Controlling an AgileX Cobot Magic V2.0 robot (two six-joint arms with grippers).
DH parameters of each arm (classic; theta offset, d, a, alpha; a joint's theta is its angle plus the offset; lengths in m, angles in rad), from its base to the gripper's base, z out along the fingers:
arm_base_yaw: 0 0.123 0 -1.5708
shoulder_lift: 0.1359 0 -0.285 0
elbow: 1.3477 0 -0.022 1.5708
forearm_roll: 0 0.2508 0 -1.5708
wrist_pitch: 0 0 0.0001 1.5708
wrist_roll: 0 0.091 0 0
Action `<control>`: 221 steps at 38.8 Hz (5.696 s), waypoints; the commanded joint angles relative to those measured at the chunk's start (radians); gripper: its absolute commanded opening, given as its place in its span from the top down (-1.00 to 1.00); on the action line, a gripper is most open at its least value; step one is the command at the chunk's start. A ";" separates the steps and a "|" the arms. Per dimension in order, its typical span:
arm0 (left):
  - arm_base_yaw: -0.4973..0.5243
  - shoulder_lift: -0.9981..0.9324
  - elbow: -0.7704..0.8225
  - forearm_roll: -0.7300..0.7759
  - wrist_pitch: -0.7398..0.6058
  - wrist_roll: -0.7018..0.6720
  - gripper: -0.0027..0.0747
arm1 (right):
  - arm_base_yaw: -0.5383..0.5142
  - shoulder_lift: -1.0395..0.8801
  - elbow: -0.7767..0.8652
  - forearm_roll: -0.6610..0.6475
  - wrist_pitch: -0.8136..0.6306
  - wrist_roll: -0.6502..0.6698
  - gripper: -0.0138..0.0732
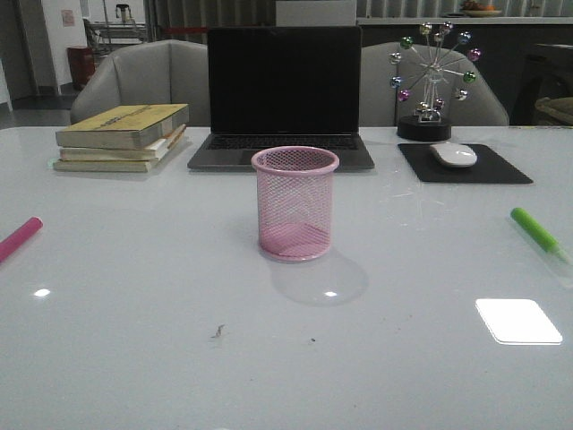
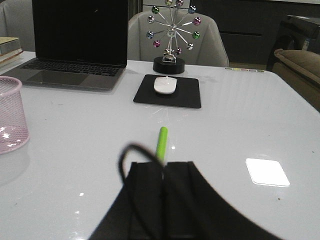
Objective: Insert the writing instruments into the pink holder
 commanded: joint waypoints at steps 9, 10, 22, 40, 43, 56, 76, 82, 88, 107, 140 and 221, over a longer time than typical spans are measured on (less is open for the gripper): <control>0.002 -0.021 0.006 -0.007 -0.094 -0.005 0.69 | 0.000 -0.019 0.001 -0.012 -0.084 0.000 0.63; 0.002 -0.021 0.006 -0.007 -0.094 -0.005 0.69 | 0.000 -0.019 0.001 -0.012 -0.084 0.000 0.63; 0.002 -0.021 0.006 -0.007 -0.094 -0.005 0.69 | 0.000 -0.019 0.001 -0.012 -0.084 0.000 0.63; 0.002 -0.021 0.006 -0.013 -0.103 -0.005 0.69 | -0.002 -0.019 0.001 -0.011 -0.106 0.000 0.63; 0.002 -0.021 0.006 -0.043 -0.125 -0.005 0.69 | -0.002 -0.019 0.001 -0.010 -0.143 0.000 0.63; 0.002 -0.021 -0.065 -0.032 -0.271 -0.005 0.69 | -0.002 -0.019 -0.058 -0.010 -0.340 0.000 0.63; 0.002 0.001 -0.337 0.052 -0.172 -0.005 0.69 | -0.002 0.074 -0.391 -0.024 -0.086 0.000 0.63; 0.002 0.076 -0.413 0.052 -0.172 -0.005 0.69 | -0.002 0.192 -0.470 -0.043 -0.091 0.000 0.63; 0.002 0.196 -0.500 0.052 -0.172 -0.005 0.69 | -0.002 0.312 -0.544 -0.080 -0.110 0.000 0.63; 0.002 0.800 -0.797 0.079 -0.177 -0.005 0.69 | -0.002 0.752 -0.666 -0.052 -0.160 0.013 0.61; 0.002 0.872 -0.648 -0.005 -0.045 -0.005 0.69 | -0.002 0.976 -0.730 0.020 0.148 0.018 0.61; 0.002 0.933 -0.641 -0.005 -0.013 -0.005 0.18 | -0.002 1.020 -0.802 0.005 0.224 0.018 -0.15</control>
